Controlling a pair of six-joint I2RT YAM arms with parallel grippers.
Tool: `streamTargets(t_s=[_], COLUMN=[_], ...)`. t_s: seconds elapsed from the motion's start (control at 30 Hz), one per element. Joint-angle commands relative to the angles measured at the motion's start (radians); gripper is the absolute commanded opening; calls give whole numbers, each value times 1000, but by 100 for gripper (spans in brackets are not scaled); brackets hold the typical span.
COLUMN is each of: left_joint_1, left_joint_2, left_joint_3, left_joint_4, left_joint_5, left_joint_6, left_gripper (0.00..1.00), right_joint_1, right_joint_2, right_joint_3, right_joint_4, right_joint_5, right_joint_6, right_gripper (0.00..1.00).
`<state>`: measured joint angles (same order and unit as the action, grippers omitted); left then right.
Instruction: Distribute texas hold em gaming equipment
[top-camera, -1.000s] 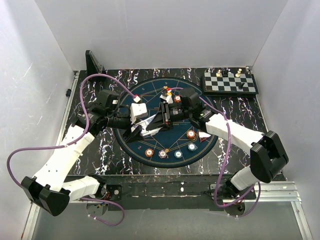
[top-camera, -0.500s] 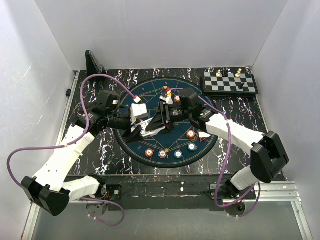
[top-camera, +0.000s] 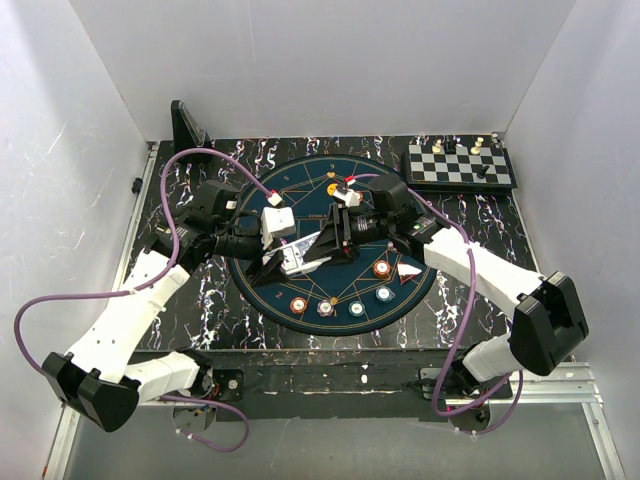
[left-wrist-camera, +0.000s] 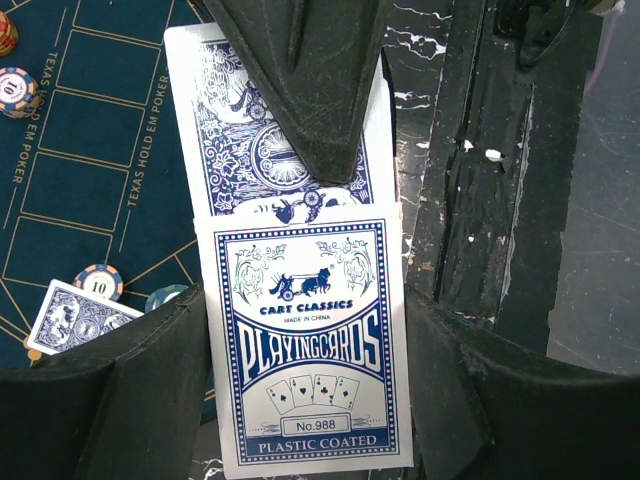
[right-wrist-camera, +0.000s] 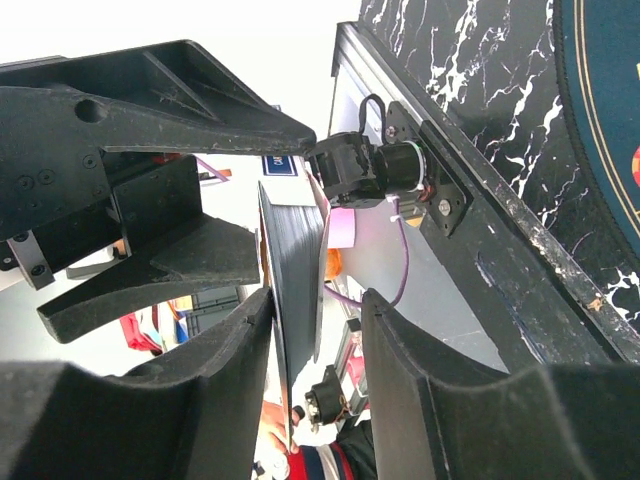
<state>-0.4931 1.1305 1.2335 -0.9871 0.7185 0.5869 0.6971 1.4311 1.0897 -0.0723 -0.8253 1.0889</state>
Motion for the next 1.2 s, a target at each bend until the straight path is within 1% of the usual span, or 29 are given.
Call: streamTargets(t_s=[0.0,0.1,0.27,0.5,0.67,0.83,1.17], left_joint_1=[-2,-2,-4,-4,-4,-4,-4], left_joint_2=[-32,-31,-40,-51,-54,-57,-72], left_joint_3=[7,11,12,0,-12,-16,-14], left_joint_4=[31,34,39,50,76,87,91], left_joint_5=[35,47,61,61,58,67,76], left_joint_6=[-15,-25,-30,-38,-55,-65,-88], left_gripper=[0,0,0,0,0,0,0], right_joint_1=[-21,-37,-59,-61,-61,-61,-70], right_joint_2=[-47,-61,-63,-96,-147,-169,-175], right_joint_3=[38,36,32,18,-17,-40,-39], right_joint_4=[-93,-132,-126,-121,-124,-146,-172], right_joint_5=[31,49,40,48,55,64,69], right_joint_6=[-75,-101,-98,-89,-84,-95,-112], right_gripper=[46,45,42,33,28,24,21])
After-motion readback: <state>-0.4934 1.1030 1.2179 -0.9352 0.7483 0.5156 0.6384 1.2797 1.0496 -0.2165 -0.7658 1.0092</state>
